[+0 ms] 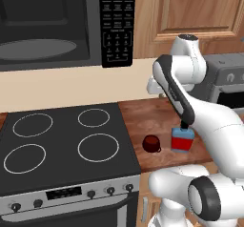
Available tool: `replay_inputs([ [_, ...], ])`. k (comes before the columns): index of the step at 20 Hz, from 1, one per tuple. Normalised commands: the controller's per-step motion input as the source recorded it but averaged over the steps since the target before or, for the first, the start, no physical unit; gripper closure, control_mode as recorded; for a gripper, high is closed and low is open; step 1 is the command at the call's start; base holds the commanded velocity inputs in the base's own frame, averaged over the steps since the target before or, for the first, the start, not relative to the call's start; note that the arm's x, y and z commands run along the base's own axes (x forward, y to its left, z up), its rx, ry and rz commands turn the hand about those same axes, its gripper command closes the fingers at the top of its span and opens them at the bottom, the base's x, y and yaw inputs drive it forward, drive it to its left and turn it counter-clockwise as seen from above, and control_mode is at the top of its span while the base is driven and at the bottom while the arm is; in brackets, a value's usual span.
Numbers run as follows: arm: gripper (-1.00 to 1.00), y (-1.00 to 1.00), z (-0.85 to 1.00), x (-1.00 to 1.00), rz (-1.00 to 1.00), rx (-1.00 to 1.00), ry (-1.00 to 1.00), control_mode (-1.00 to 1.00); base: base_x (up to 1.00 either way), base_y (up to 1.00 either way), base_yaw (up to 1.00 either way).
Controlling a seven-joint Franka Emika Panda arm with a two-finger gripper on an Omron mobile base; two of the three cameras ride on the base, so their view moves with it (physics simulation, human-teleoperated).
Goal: Place the microwavable item in the microwave. Then, close the microwave door and press the start button.
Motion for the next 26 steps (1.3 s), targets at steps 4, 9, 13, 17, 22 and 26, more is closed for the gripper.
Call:
replay_inputs([
  [4, -1.00, 0.09, -0.09, -0.54, 0.00, 0.00, -0.03, -1.00, 0.00, 0.00, 0.00],
  [9, -1.00, 0.17, -0.83, -0.66, 0.00, -0.06, 0.03, -1.00, 0.00, 0.00, 0.00],
  [13, -1.00, 0.29, -0.89, -0.10, 0.02, -0.11, 0.15, -1.00, 0.00, 0.00, 0.00],
  [17, -1.00, 0.08, -0.37, 0.00, 0.00, -0.03, 0.02, -1.00, 0.00, 0.00, 0.00],
  [22, -1.00, 0.03, -0.41, 0.05, 0.00, -0.02, 0.04, -1.00, 0.00, 0.00, 0.00],
  [26, -1.00, 0.00, -0.46, 0.00, 0.00, 0.00, 0.01, -1.00, 0.00, 0.00, 0.00],
])
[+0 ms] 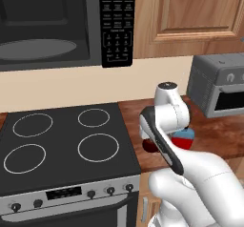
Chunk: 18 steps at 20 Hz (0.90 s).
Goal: Place the microwavable item in the microwave. Then, close the microwave door and press the start button.
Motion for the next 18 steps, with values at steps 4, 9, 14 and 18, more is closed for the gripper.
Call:
replay_inputs([
  [4, -1.00, 0.00, -0.45, 0.00, 0.00, 0.00, 0.00, -1.00, 0.00, 0.00, 0.00],
  [9, -1.00, 0.00, -0.42, 0.00, 0.00, 0.00, 0.00, -1.00, 0.00, 0.00, 0.00],
  [14, -1.00, 0.00, -0.17, 0.00, 0.00, 0.00, 0.00, -1.00, 0.00, 0.00, 0.00],
  [18, -1.00, 0.00, -0.10, 0.02, 0.00, 0.00, 0.00, -1.00, 0.00, 0.00, 0.00],
])
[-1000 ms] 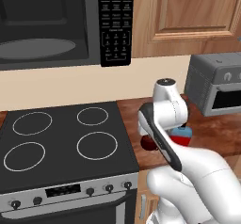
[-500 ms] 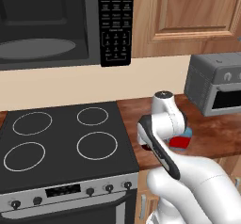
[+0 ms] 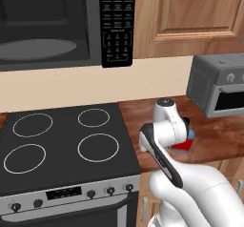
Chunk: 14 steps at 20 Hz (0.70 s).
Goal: Place the microwavable item in the microwave. Then, close the microwave door and press the start button.
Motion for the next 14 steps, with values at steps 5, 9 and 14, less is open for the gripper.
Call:
replay_inputs([
  [5, -1.00, 0.00, -0.09, 0.08, 0.00, 0.00, 0.00, -1.00, 0.00, 0.00, 0.00],
  [9, -1.00, 0.00, -0.07, 0.06, 0.00, 0.00, 0.00, -1.00, 0.00, 0.00, 0.00],
  [14, -1.00, 0.00, -0.04, 0.02, 0.00, 0.00, 0.00, -1.00, 0.00, 0.00, 0.00],
])
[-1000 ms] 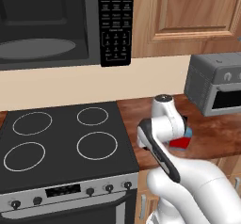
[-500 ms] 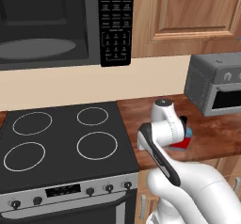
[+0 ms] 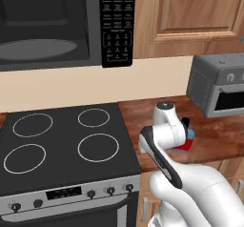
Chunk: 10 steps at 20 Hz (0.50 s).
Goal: Place the microwavable item in the microwave. Then, close the microwave door and press the start button.
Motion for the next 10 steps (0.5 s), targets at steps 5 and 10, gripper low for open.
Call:
replay_inputs([
  [5, -1.00, -0.01, 0.00, 0.11, 0.03, 0.00, 0.00, -1.00, 0.00, 0.00, 0.00],
  [10, -1.00, -0.06, -0.02, 0.34, 0.12, 0.00, 0.00, -1.00, 0.00, 0.00, 0.00],
])
